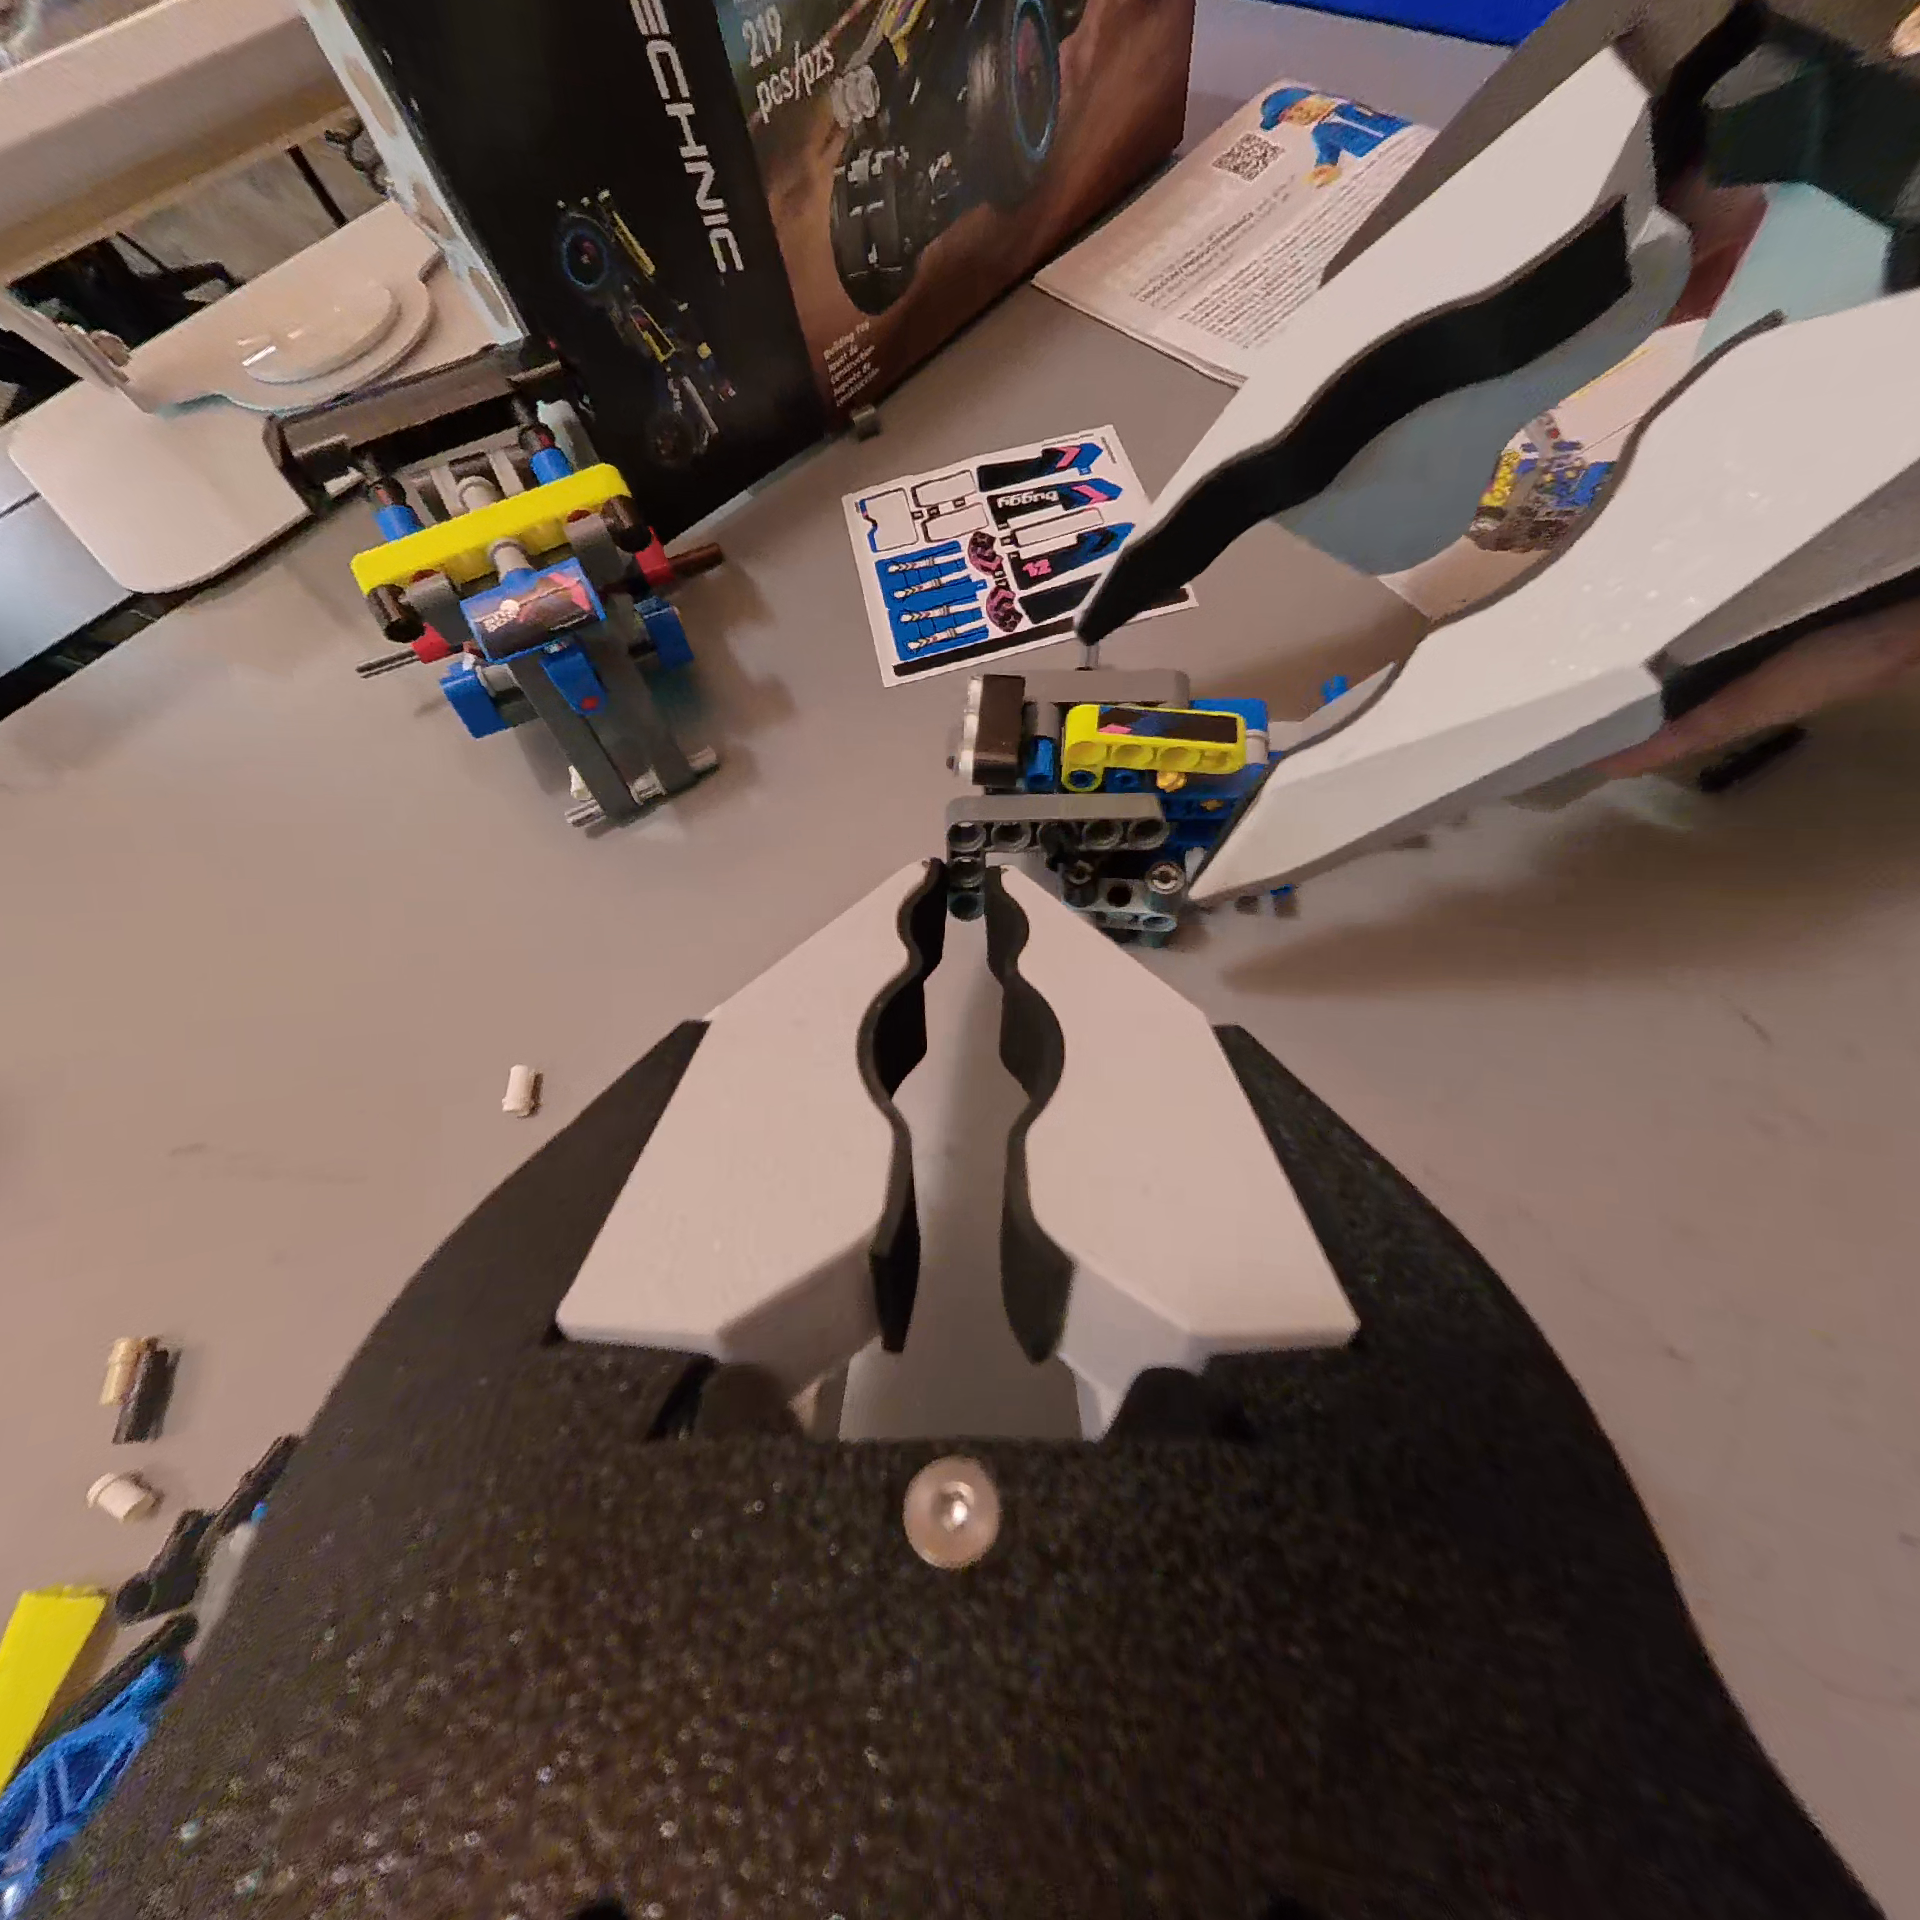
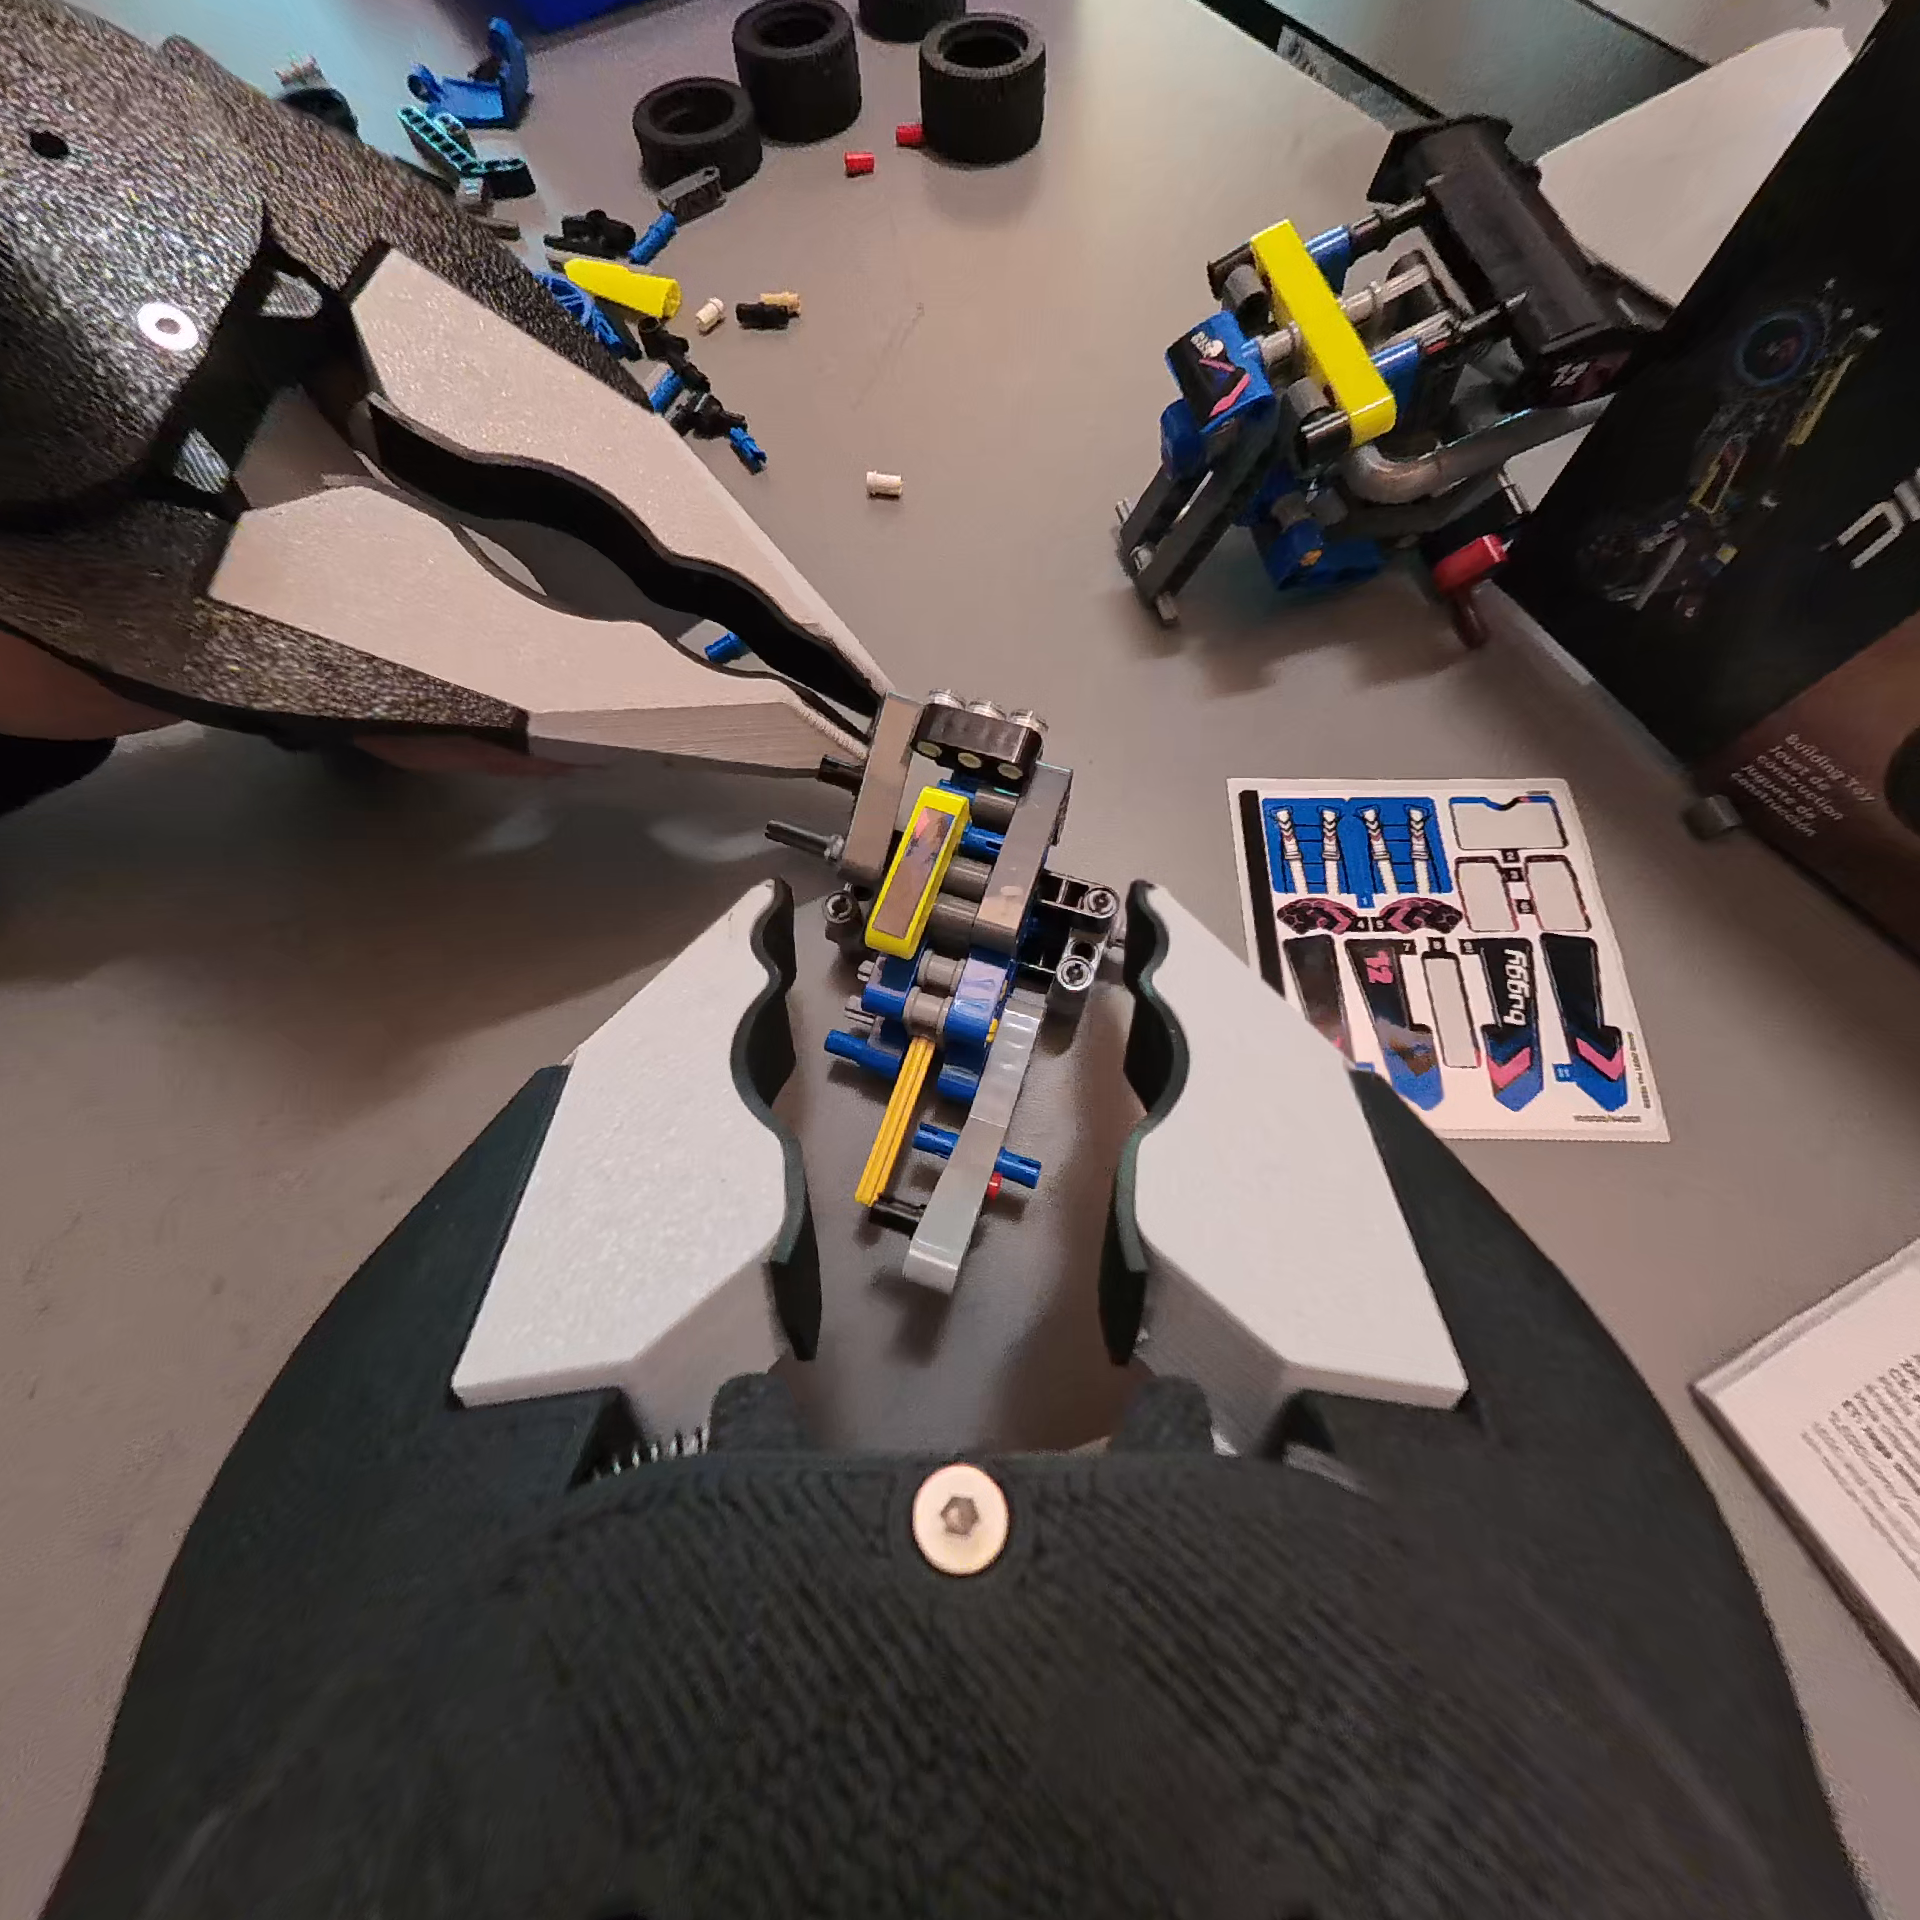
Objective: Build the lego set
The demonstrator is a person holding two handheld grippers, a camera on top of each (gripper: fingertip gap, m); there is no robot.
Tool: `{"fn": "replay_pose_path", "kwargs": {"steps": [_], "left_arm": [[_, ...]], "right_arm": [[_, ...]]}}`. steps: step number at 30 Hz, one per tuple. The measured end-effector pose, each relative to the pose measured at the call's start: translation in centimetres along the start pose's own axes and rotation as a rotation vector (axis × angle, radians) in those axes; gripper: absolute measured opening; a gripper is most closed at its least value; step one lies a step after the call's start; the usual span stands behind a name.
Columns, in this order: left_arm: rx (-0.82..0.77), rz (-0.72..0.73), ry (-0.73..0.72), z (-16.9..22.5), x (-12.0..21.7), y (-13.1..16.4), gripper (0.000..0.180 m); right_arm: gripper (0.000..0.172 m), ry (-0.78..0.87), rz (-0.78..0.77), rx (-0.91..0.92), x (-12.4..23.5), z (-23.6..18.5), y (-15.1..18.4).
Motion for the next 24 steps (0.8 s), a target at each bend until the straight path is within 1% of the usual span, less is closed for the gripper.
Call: {"fn": "replay_pose_path", "kwargs": {"steps": [3, 9, 12, 16, 17, 21, 24], "left_arm": [[0.015, 0.0, 0.016, -0.2, -0.13, -0.06, 0.004], [0.018, -0.002, 0.032, -0.39, -0.56, -0.28, 0.004], [0.006, -0.008, 0.03, -0.29, -0.73, -0.32, 0.004], [-0.023, -0.012, 0.027, 0.12, -0.78, -0.35, 0.004], [-0.017, -0.013, 0.027, 0.23, -0.73, -0.34, 0.004], [-0.001, -0.014, 0.018, 0.37, -0.61, -0.31, 0.004], [0.04, -0.018, 0.015, 0.06, -0.6, -0.27, 0.004]], "right_arm": [[0.061, -0.004, -0.009, -0.005, -0.36, 0.0, 0.14], [0.055, -0.01, 0.023, -0.034, -0.61, 0.41, 0.18], [0.045, -0.015, 0.043, -0.054, -0.59, 0.66, 0.23], [0.043, -0.027, 0.037, -0.039, -0.75, 0.47, 0.55], [0.045, -0.024, 0.03, -0.023, -0.78, 0.36, 0.66], [0.044, -0.02, 0.041, 0.012, -0.54, 0.23, 0.81], [0.044, -0.022, 0.045, 0.043, -0.14, 0.26, 0.82]]}}
Point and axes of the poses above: each gripper's, where its closed fingertips meet, x back along the fingers, y out of its underside, z = x × y across the jaws, the point moved 10 cm from there along x, back along the fingers
